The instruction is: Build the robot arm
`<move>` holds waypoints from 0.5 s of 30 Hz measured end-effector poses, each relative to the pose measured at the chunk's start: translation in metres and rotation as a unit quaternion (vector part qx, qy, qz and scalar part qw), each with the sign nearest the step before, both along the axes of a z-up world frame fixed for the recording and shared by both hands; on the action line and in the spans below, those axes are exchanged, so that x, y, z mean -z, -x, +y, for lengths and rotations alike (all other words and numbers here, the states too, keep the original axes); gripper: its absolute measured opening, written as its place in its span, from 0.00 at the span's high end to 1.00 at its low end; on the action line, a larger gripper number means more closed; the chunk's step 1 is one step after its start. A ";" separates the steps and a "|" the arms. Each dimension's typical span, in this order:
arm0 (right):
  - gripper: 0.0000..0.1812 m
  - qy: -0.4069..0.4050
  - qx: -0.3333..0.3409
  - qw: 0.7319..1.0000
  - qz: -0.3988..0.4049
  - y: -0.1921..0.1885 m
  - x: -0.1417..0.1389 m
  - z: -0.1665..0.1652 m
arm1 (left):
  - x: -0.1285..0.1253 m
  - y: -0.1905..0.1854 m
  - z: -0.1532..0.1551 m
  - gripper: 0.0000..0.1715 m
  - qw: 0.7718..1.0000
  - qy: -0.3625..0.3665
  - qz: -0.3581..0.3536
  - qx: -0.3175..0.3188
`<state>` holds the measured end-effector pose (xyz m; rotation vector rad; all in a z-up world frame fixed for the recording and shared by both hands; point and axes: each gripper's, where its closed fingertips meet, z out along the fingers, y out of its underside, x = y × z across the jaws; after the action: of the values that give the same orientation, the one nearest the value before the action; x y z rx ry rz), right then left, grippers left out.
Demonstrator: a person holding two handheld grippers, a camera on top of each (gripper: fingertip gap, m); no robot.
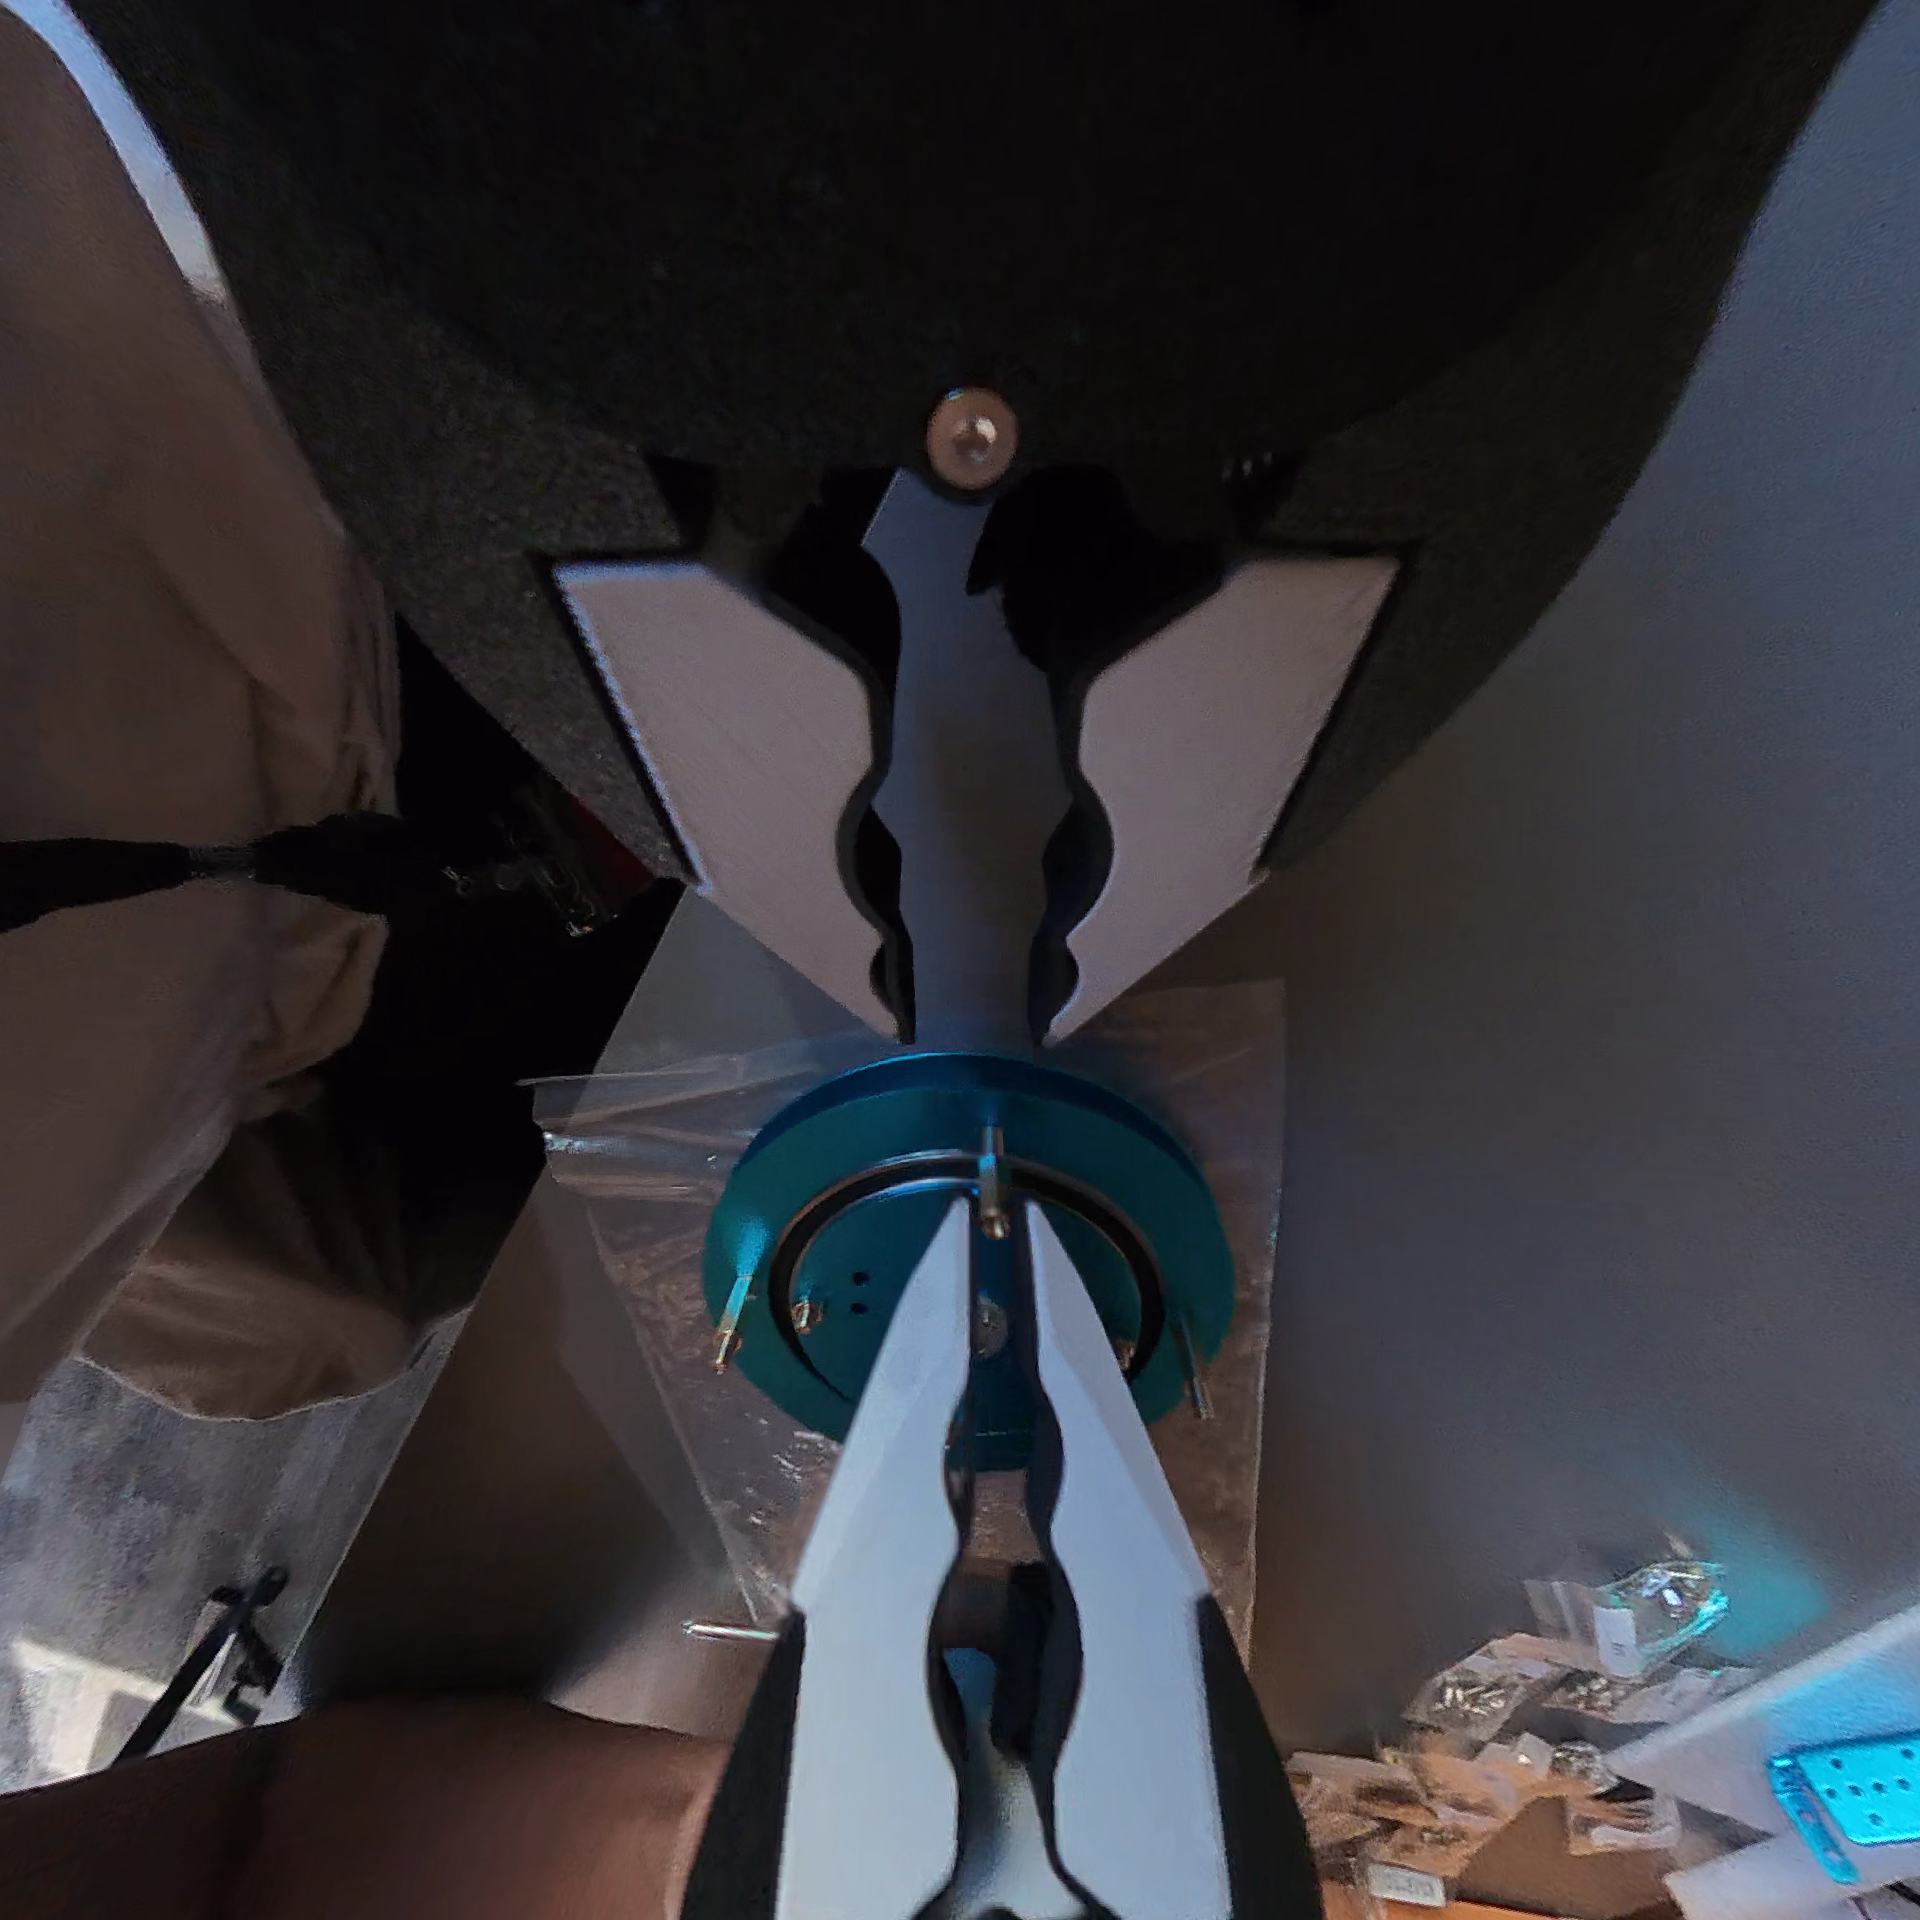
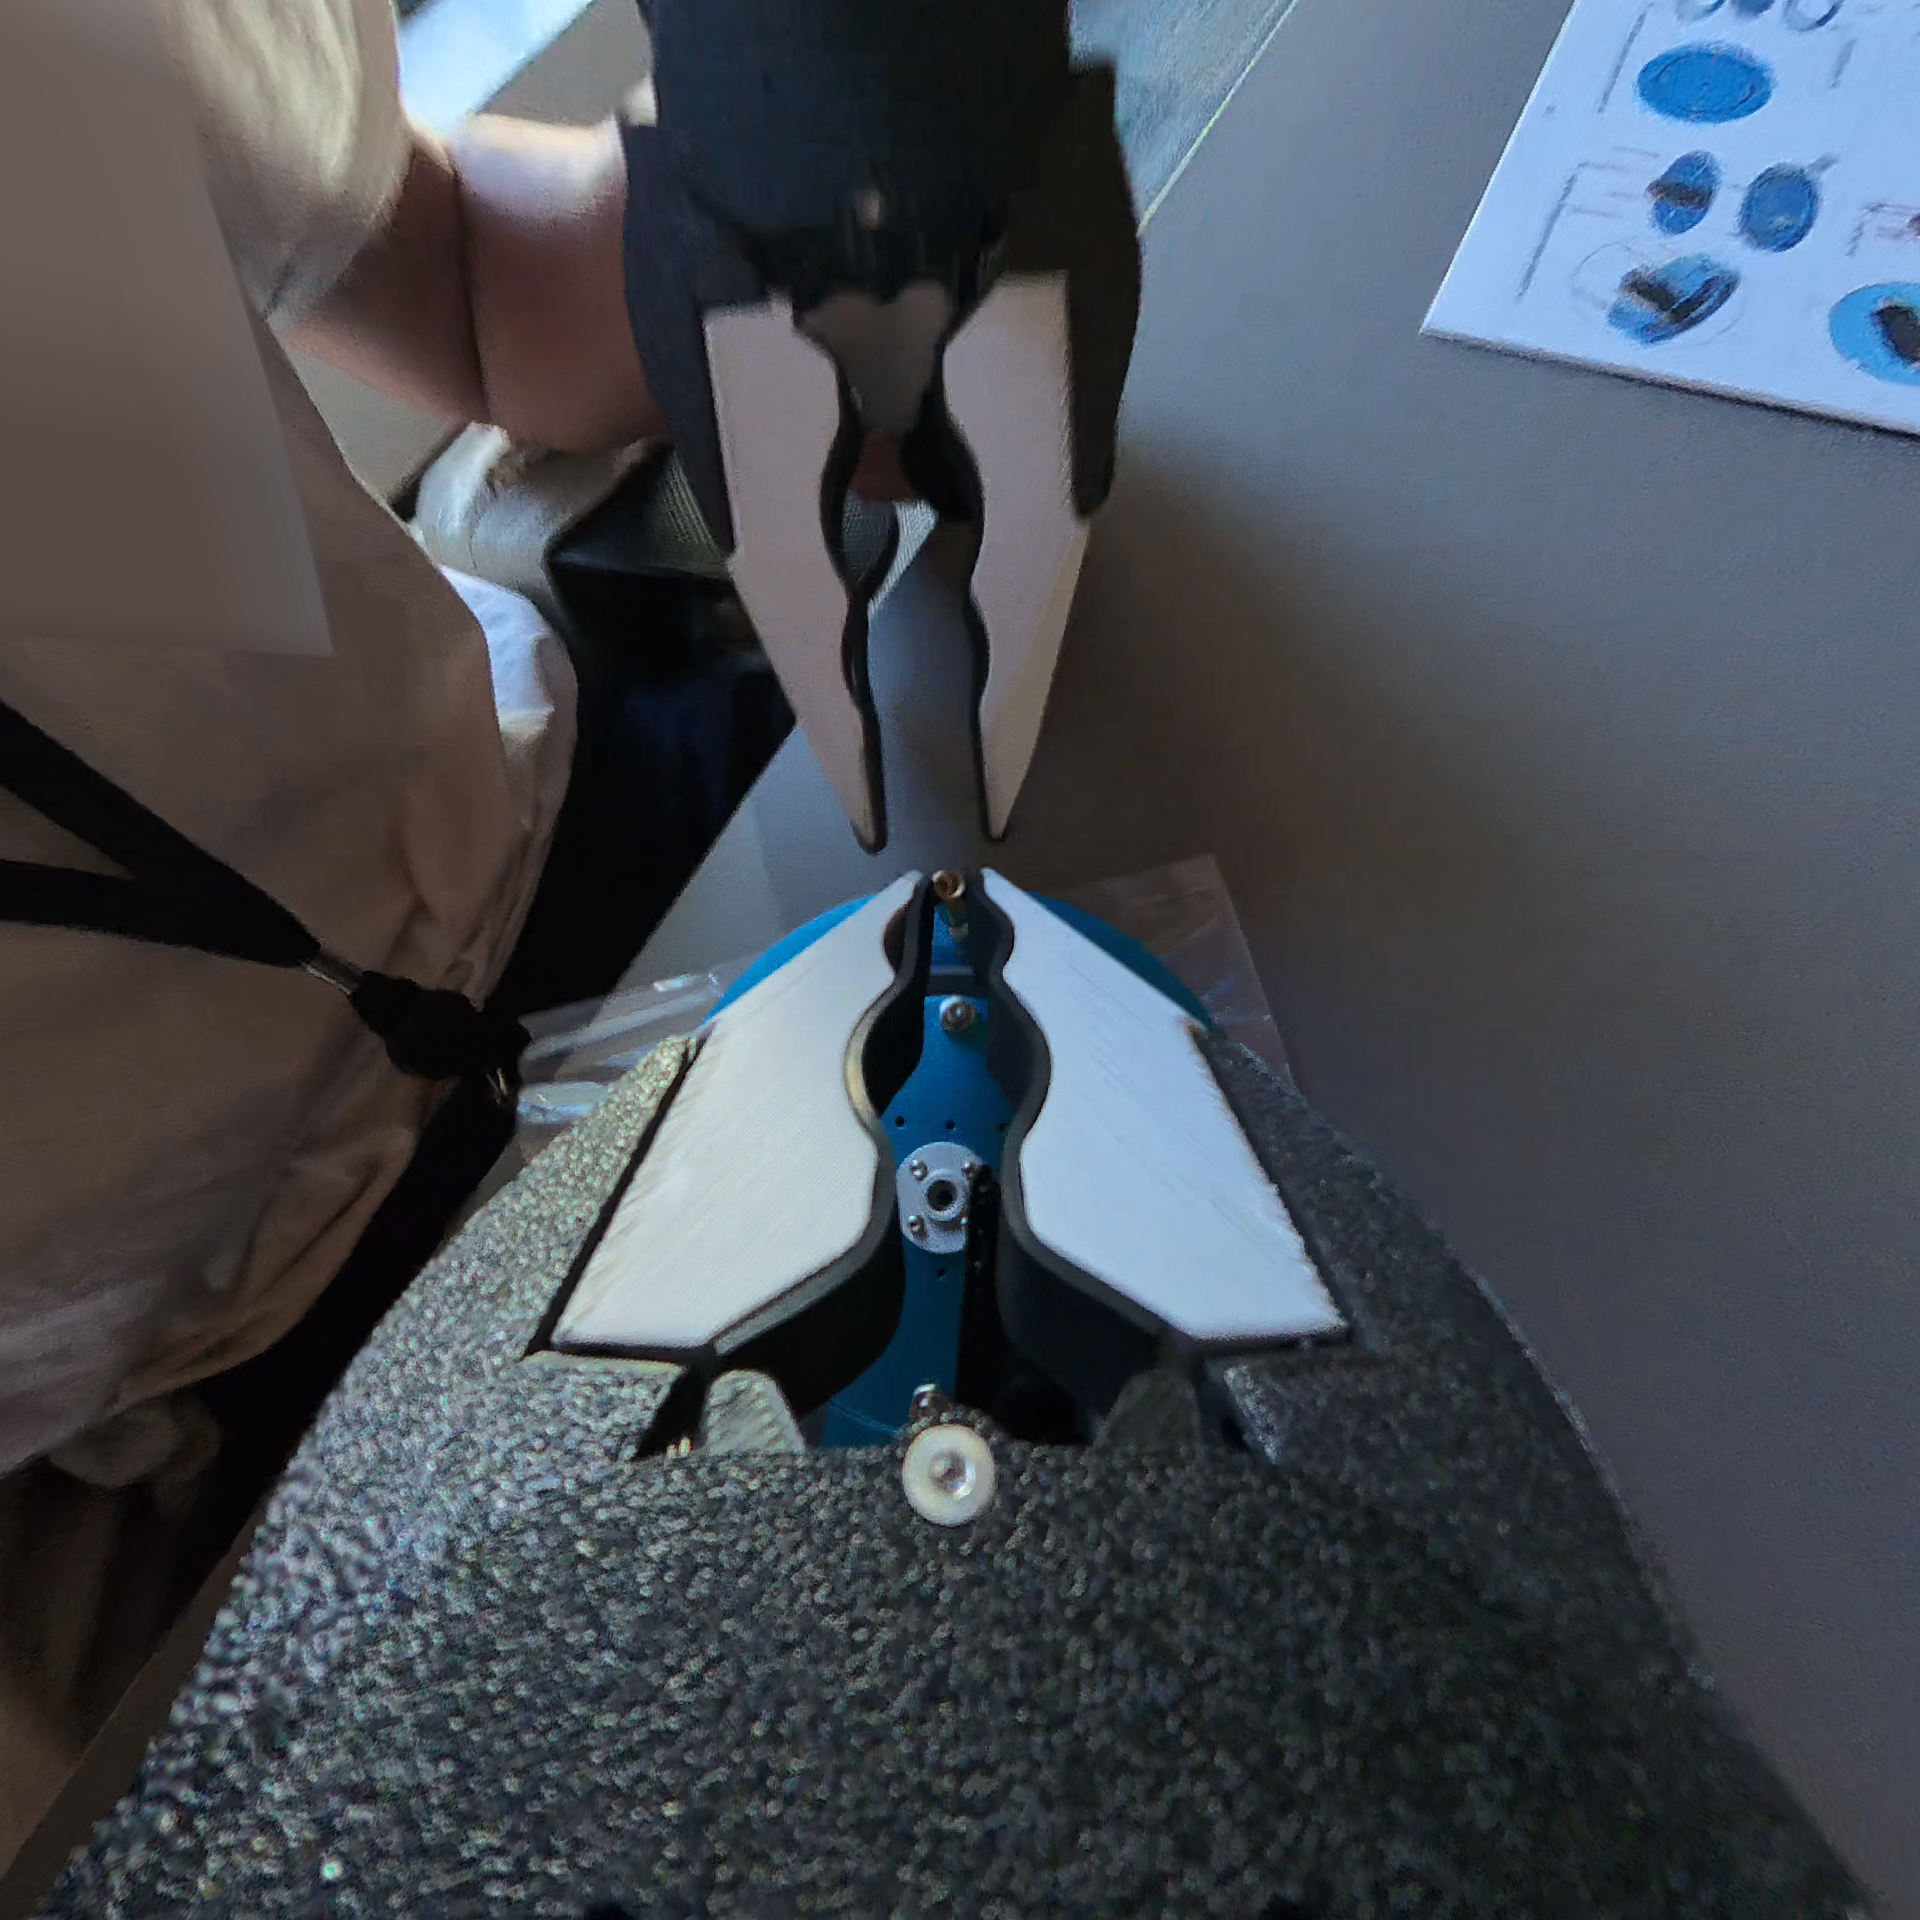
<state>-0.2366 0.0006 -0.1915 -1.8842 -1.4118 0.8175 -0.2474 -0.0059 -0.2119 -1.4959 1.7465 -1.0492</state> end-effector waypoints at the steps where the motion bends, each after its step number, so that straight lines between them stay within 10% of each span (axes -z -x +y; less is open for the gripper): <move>1: 0.98 0.009 0.008 1.000 0.019 -0.001 -0.007 0.001 | -0.001 -0.002 0.000 0.88 1.000 0.003 -0.004 0.001; 15: 0.98 0.040 0.062 0.989 0.127 -0.043 -0.049 0.002 | -0.056 -0.029 0.000 0.88 0.998 -0.040 -0.050 0.021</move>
<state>-0.1932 0.0023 -0.1421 -1.8314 -1.1093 1.0249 -0.2181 -0.0062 -0.1555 -1.3414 1.7363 -1.0442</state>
